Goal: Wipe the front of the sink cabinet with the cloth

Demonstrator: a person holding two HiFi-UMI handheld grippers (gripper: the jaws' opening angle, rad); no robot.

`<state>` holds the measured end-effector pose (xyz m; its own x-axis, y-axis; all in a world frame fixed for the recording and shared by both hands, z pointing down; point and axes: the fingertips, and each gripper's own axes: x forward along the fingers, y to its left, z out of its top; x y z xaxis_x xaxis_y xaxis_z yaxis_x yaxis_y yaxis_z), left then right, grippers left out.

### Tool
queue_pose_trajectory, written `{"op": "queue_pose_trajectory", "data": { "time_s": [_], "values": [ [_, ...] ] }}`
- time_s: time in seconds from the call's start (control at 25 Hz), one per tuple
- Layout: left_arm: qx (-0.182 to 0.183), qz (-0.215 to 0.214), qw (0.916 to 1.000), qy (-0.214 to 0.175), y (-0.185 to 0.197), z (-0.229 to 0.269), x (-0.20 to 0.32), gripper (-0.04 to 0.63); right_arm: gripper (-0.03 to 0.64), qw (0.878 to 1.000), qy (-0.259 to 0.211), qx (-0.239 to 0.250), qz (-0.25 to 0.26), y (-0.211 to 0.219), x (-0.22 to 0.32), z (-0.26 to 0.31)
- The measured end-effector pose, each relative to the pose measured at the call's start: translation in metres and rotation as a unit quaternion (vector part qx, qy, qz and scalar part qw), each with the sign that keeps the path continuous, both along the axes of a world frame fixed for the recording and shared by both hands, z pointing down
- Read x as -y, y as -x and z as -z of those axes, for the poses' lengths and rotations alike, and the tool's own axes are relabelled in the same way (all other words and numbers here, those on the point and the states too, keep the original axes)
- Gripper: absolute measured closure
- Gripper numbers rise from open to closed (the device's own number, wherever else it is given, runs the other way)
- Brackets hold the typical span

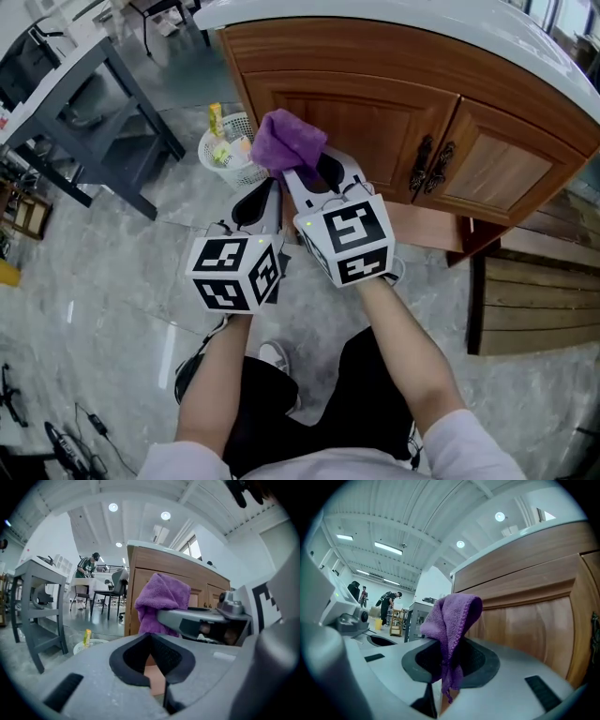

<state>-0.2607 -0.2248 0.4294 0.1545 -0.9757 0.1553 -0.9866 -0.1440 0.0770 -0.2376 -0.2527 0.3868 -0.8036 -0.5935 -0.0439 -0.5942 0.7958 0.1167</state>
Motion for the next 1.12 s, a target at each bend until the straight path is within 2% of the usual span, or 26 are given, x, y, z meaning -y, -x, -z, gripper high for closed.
{"op": "queue_pose_trajectory", "data": {
  "time_s": [0.24,0.44,1.12],
  "values": [
    [0.000,0.029,0.9996,0.004,0.023,0.000,-0.010,0.592,0.540,1.000,0.007,0.008,0.004,0.026,0.011,-0.009],
    [0.001,0.007,1.0000,-0.001,0.006,0.008,-0.010,0.592,0.541,1.000,0.003,-0.004,-0.001,0.022,0.013,-0.010],
    [0.022,-0.084,0.9961,-0.016,-0.089,0.016,0.011,0.592,0.540,0.996,0.022,-0.008,-0.081,-0.092,0.019,-0.012]
  ]
}}
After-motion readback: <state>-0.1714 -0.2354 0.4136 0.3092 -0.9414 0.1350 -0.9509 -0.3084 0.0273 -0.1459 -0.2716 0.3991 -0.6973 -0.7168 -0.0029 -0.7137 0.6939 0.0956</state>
